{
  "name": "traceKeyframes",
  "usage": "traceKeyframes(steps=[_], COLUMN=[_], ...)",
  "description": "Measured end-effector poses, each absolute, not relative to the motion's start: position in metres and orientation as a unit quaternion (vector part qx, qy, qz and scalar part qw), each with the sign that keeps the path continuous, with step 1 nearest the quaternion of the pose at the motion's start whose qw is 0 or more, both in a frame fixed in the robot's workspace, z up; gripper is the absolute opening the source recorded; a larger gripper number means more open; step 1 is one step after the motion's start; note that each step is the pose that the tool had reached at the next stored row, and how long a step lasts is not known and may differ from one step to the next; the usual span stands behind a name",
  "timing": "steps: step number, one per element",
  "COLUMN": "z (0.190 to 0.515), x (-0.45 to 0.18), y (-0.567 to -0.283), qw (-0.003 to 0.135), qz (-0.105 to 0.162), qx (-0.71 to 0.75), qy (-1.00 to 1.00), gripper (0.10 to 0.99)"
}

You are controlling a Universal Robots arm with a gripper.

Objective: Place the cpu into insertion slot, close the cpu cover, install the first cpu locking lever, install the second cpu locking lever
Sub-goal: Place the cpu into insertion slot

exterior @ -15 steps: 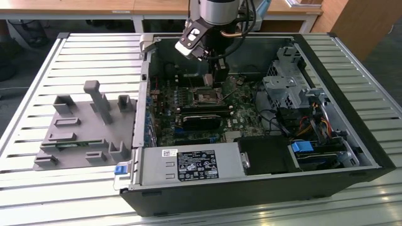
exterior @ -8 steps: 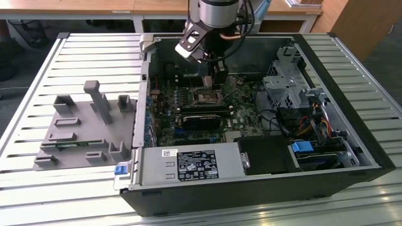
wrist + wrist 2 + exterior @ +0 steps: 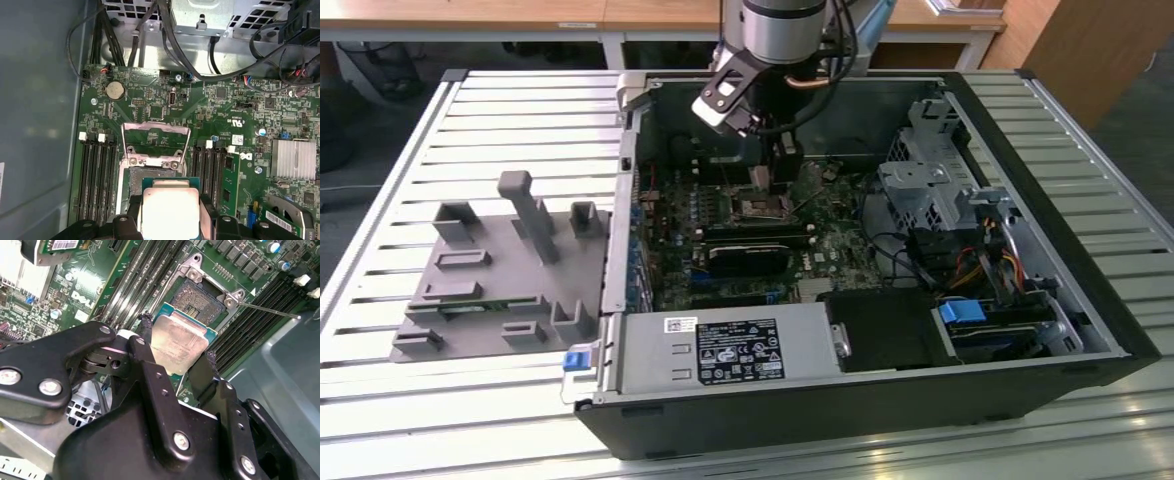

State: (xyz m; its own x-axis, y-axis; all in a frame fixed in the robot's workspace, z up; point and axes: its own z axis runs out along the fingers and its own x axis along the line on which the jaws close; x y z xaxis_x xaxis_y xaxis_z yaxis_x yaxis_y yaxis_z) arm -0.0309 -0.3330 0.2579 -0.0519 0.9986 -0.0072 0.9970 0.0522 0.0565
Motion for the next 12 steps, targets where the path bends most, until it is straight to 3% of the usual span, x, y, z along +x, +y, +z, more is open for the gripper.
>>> traceKeyframes(steps=[12], z=[0.2538], x=[-0.0309], y=[-0.3326], qw=[0.022], qz=[0.018], qx=[0.690], qy=[0.723], gripper=[0.541])
